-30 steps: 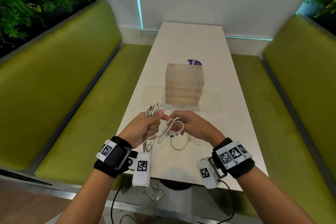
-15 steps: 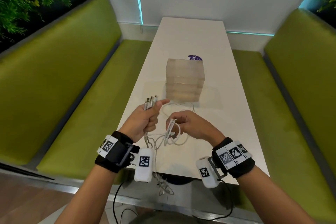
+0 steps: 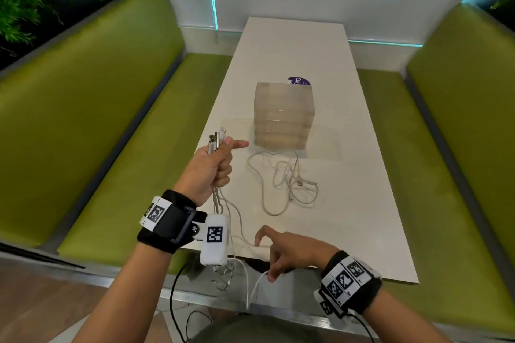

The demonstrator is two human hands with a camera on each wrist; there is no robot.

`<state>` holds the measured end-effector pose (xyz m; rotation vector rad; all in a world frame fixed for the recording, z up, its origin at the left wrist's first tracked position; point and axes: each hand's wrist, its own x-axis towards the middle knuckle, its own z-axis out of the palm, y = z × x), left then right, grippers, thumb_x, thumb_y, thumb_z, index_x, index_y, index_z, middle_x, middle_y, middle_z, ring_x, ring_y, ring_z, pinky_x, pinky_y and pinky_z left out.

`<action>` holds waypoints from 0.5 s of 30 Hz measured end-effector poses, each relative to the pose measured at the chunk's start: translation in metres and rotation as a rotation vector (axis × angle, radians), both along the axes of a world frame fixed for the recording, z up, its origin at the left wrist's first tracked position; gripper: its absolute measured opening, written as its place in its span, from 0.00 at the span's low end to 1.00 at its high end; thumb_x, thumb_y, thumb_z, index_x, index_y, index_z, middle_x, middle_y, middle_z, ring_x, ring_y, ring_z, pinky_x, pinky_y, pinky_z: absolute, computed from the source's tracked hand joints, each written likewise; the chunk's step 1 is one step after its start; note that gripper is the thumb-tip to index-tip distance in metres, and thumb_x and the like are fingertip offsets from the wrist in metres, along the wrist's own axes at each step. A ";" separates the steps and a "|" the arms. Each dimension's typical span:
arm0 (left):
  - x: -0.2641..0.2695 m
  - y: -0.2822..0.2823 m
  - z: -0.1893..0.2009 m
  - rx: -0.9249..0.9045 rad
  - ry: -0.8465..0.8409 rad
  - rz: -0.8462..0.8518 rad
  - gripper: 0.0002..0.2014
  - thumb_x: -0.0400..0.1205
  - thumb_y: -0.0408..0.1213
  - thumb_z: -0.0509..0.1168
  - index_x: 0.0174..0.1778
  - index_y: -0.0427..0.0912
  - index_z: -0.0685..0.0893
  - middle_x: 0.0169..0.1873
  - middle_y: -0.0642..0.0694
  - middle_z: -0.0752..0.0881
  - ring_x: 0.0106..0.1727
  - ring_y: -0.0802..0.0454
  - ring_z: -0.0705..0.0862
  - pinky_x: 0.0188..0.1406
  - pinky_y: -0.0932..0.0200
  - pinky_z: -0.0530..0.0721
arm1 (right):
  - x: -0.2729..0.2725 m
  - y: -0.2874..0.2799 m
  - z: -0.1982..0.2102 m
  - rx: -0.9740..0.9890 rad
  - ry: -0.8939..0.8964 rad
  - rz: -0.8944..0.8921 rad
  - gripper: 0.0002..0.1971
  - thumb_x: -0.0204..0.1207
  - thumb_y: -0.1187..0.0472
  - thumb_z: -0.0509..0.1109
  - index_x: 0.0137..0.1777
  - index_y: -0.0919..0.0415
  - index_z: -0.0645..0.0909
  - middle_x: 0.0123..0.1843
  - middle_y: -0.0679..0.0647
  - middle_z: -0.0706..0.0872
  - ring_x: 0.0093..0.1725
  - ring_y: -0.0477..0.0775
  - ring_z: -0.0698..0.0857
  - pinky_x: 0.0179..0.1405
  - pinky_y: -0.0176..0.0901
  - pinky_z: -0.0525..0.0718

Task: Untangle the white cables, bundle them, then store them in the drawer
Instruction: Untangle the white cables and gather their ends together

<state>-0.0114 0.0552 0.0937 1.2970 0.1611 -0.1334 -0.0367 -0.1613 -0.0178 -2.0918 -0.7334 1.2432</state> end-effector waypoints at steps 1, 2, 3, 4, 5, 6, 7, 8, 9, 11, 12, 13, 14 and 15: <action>0.000 0.000 0.000 0.004 0.004 0.003 0.20 0.85 0.48 0.57 0.61 0.36 0.82 0.20 0.56 0.58 0.18 0.61 0.54 0.17 0.65 0.51 | -0.002 -0.001 -0.003 -0.003 -0.009 0.010 0.30 0.65 0.59 0.80 0.60 0.45 0.66 0.40 0.54 0.89 0.34 0.47 0.83 0.40 0.43 0.81; 0.000 0.000 0.000 0.008 0.007 0.005 0.20 0.85 0.48 0.57 0.60 0.36 0.82 0.20 0.56 0.58 0.18 0.61 0.54 0.17 0.65 0.51 | -0.003 -0.001 -0.005 -0.010 -0.017 0.026 0.29 0.64 0.58 0.81 0.58 0.46 0.67 0.42 0.55 0.90 0.35 0.48 0.83 0.40 0.42 0.80; -0.001 0.000 -0.001 0.012 0.010 0.008 0.20 0.85 0.48 0.57 0.60 0.36 0.83 0.19 0.56 0.58 0.18 0.61 0.54 0.17 0.65 0.51 | -0.003 -0.002 -0.006 -0.024 -0.016 0.044 0.26 0.64 0.58 0.81 0.57 0.48 0.69 0.44 0.55 0.90 0.36 0.48 0.83 0.40 0.41 0.78; -0.001 0.000 -0.001 0.014 0.012 0.011 0.20 0.85 0.48 0.57 0.60 0.36 0.83 0.20 0.56 0.58 0.18 0.61 0.54 0.17 0.65 0.51 | -0.003 -0.002 -0.008 -0.041 0.000 0.064 0.24 0.64 0.58 0.81 0.56 0.49 0.72 0.47 0.56 0.91 0.38 0.48 0.84 0.40 0.41 0.78; -0.001 0.000 -0.001 0.013 0.010 0.013 0.20 0.85 0.48 0.57 0.60 0.36 0.83 0.20 0.56 0.58 0.18 0.61 0.54 0.17 0.65 0.51 | -0.003 -0.003 -0.009 -0.066 0.033 0.087 0.22 0.65 0.59 0.80 0.56 0.51 0.75 0.49 0.58 0.91 0.41 0.49 0.85 0.43 0.42 0.80; -0.001 0.000 -0.001 0.011 0.005 0.014 0.20 0.84 0.49 0.58 0.60 0.36 0.83 0.20 0.56 0.58 0.18 0.61 0.54 0.17 0.65 0.51 | -0.003 -0.004 -0.010 -0.088 0.075 0.102 0.21 0.66 0.60 0.80 0.57 0.53 0.77 0.51 0.60 0.90 0.43 0.50 0.85 0.46 0.45 0.82; -0.001 0.000 0.000 0.007 0.000 0.016 0.20 0.84 0.49 0.58 0.60 0.36 0.83 0.20 0.56 0.57 0.19 0.61 0.54 0.17 0.65 0.51 | -0.004 -0.005 -0.012 -0.101 0.115 0.101 0.22 0.67 0.62 0.79 0.60 0.54 0.78 0.53 0.61 0.90 0.43 0.52 0.85 0.50 0.48 0.84; -0.001 0.001 0.001 0.005 -0.004 0.019 0.21 0.83 0.50 0.59 0.59 0.36 0.83 0.20 0.56 0.57 0.19 0.61 0.54 0.17 0.65 0.51 | -0.004 -0.006 -0.014 -0.102 0.134 0.088 0.22 0.69 0.63 0.78 0.63 0.55 0.77 0.53 0.61 0.90 0.43 0.52 0.86 0.52 0.49 0.85; -0.001 0.003 0.002 0.004 -0.007 0.023 0.21 0.83 0.50 0.59 0.59 0.37 0.83 0.21 0.55 0.57 0.19 0.61 0.54 0.16 0.65 0.51 | -0.005 -0.008 -0.015 -0.095 0.121 0.071 0.22 0.70 0.63 0.76 0.64 0.55 0.77 0.53 0.61 0.90 0.43 0.52 0.86 0.53 0.50 0.85; 0.000 0.005 0.004 0.001 -0.014 0.030 0.20 0.84 0.49 0.58 0.59 0.36 0.83 0.21 0.55 0.57 0.19 0.61 0.54 0.16 0.65 0.52 | -0.003 -0.010 -0.019 -0.085 0.040 0.029 0.20 0.71 0.62 0.74 0.63 0.54 0.78 0.51 0.56 0.91 0.44 0.52 0.87 0.53 0.50 0.86; 0.000 0.005 0.004 -0.002 -0.018 0.032 0.20 0.85 0.49 0.58 0.59 0.36 0.83 0.21 0.55 0.57 0.19 0.61 0.54 0.16 0.65 0.52 | -0.001 -0.011 -0.020 -0.088 0.006 0.004 0.19 0.70 0.61 0.74 0.62 0.54 0.79 0.52 0.54 0.91 0.45 0.53 0.88 0.53 0.50 0.86; 0.000 0.005 0.005 -0.005 -0.019 0.036 0.19 0.85 0.48 0.57 0.59 0.36 0.83 0.21 0.55 0.57 0.19 0.61 0.54 0.16 0.65 0.52 | 0.000 -0.011 -0.020 -0.093 -0.019 -0.013 0.18 0.70 0.61 0.74 0.60 0.54 0.80 0.52 0.53 0.91 0.47 0.54 0.89 0.54 0.51 0.86; 0.000 0.005 0.005 -0.008 -0.021 0.040 0.19 0.86 0.48 0.57 0.59 0.36 0.83 0.21 0.55 0.57 0.19 0.61 0.54 0.16 0.66 0.52 | 0.002 -0.011 -0.021 -0.093 -0.035 -0.024 0.16 0.71 0.61 0.73 0.59 0.55 0.81 0.52 0.53 0.90 0.49 0.55 0.89 0.54 0.51 0.87; 0.000 0.005 0.005 -0.011 -0.023 0.046 0.19 0.86 0.48 0.57 0.58 0.36 0.83 0.21 0.55 0.57 0.19 0.61 0.54 0.16 0.66 0.52 | 0.003 -0.011 -0.020 -0.089 -0.044 -0.035 0.15 0.72 0.60 0.72 0.59 0.55 0.81 0.52 0.53 0.90 0.49 0.55 0.89 0.55 0.50 0.87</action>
